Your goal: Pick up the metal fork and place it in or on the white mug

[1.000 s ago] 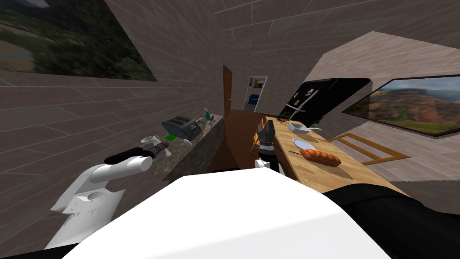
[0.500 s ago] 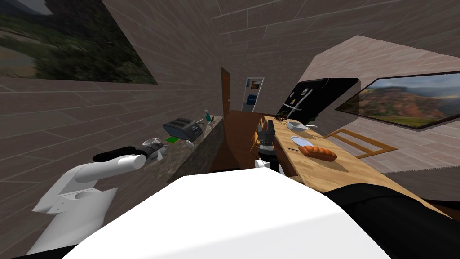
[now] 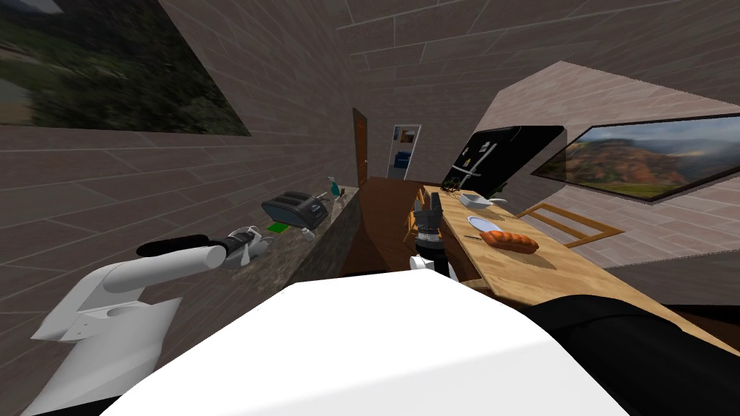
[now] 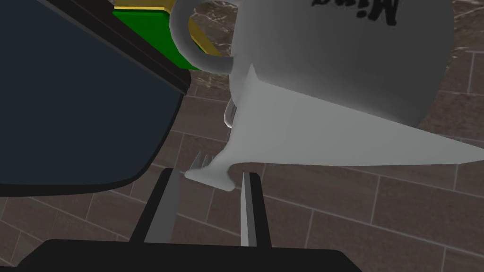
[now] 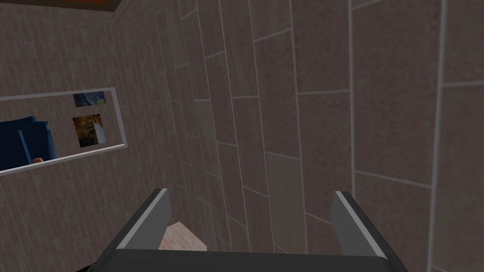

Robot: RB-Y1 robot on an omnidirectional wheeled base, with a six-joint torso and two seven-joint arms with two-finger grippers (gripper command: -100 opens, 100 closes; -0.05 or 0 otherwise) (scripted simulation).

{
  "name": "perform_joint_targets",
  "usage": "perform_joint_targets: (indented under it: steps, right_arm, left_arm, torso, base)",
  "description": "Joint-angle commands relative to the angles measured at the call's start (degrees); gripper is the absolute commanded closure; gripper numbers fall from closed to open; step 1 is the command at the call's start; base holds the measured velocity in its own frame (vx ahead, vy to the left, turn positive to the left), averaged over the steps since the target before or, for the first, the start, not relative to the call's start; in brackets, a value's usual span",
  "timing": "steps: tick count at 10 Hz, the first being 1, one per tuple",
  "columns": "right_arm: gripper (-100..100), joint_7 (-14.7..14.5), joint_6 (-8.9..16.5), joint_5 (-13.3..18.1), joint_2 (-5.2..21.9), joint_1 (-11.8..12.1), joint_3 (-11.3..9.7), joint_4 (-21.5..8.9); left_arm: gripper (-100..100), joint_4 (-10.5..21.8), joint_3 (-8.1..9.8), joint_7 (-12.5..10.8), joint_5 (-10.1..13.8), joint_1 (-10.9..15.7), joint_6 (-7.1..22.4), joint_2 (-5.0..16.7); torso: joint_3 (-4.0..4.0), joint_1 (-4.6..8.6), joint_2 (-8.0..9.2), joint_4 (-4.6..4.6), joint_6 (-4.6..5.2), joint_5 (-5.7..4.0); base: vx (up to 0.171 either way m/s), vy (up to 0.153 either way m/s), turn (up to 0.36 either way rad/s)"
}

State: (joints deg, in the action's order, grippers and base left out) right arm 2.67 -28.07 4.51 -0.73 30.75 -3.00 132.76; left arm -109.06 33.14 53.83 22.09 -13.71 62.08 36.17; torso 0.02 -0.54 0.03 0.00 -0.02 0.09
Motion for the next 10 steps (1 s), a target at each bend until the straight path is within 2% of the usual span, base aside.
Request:
perform_joint_targets:
  steps: [1, 6, 7, 8, 10]
  right_arm:
    - [0, 0.0, 0.0, 0.0, 0.0, 0.0, 0.0, 0.0]
    - [0, 0.0, 0.0, 0.0, 0.0, 0.0, 0.0, 0.0]
    - [0, 0.0, 0.0, 0.0, 0.0, 0.0, 0.0, 0.0]
    - [0, 0.0, 0.0, 0.0, 0.0, 0.0, 0.0, 0.0]
    - [0, 0.0, 0.0, 0.0, 0.0, 0.0, 0.0, 0.0]
  left_arm:
    - [100, 1.0, 0.80, -0.8, 0.0, 0.7, 2.2, 0.4]
    - [100, 4.2, 2.86, -2.5, 0.2, 2.3, 7.4, 1.7]
    - [100, 3.2, 2.61, -2.3, 0.2, 1.9, 6.7, 1.4]
    - [-100, 3.2, 2.71, -2.4, 0.2, 1.9, 7.0, 1.4]
    - [-100, 3.2, 2.70, -2.4, 0.2, 1.9, 7.0, 1.4]
  torso:
    - [0.00, 0.00, 0.00, 0.00, 0.00, 0.00]
    - [0.01, 0.12, 0.02, 0.00, -0.14, -0.03]
    - [0.02, 0.18, 0.03, 0.01, -0.18, -0.05]
    - [0.02, 0.34, 0.05, 0.00, -0.18, -0.07]
    - [0.05, 0.51, 0.09, 0.01, -0.17, -0.12]
  base:
    - [0.020, 0.094, -0.053]
    - [0.018, 0.095, -0.052]
    - [0.010, 0.037, -0.012]
    - [0.001, 0.008, 0.001]
    - [0.000, 0.000, 0.000]
